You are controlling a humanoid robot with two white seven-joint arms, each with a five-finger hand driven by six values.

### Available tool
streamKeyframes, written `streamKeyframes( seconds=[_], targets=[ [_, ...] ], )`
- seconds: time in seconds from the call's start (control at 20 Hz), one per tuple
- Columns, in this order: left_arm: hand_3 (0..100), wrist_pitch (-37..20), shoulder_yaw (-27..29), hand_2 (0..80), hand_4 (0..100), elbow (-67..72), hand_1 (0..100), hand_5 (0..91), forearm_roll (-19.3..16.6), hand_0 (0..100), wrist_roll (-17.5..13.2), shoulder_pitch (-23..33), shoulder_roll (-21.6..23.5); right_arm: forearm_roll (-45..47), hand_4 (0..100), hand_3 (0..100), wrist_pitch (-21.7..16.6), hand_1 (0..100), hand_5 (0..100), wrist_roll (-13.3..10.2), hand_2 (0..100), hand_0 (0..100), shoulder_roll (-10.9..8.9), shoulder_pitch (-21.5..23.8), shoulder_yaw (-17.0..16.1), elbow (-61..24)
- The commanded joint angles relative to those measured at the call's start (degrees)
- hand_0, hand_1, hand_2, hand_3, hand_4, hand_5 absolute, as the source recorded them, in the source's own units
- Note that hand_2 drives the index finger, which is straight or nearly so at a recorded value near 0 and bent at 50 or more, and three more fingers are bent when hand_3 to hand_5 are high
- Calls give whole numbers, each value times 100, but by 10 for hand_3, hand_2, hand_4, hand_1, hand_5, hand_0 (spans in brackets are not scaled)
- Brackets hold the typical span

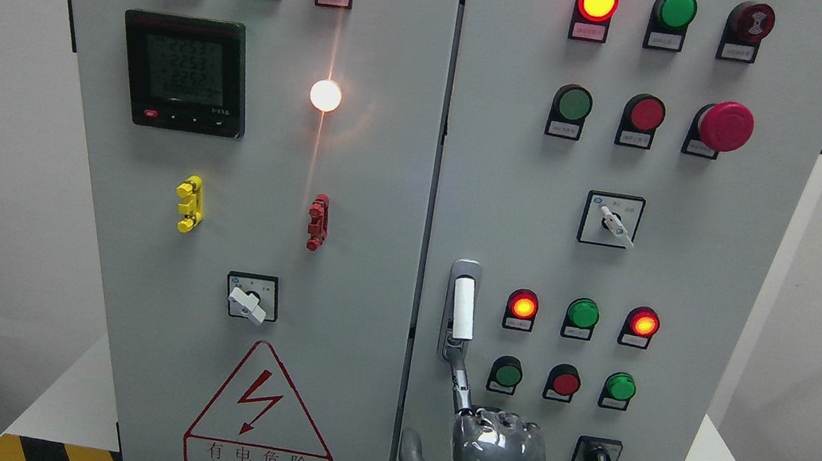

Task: Release door handle

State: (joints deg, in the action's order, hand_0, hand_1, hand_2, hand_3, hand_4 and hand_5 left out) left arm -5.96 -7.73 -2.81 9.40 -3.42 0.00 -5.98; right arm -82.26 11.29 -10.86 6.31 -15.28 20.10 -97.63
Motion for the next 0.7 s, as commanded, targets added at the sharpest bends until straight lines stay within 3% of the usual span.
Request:
streamKeyframes(
  seconds=[0.0,0.4,0.65],
  targets=[
    [0,-2,0,0,0,0,556,0,0,120,0,53,0,-1,1000,1000,-4,325,1000,-39,29,441,-7,-1,3,-186],
    [0,-2,0,0,0,0,556,0,0,120,0,53,0,8,1000,1000,-4,326,1000,-57,57,440,-7,8,3,-212],
    [0,7,0,0,0,0,556,0,0,120,0,44,0,26,998,1000,-13,327,1000,-66,146,440,-60,69,3,-353]
  ],
)
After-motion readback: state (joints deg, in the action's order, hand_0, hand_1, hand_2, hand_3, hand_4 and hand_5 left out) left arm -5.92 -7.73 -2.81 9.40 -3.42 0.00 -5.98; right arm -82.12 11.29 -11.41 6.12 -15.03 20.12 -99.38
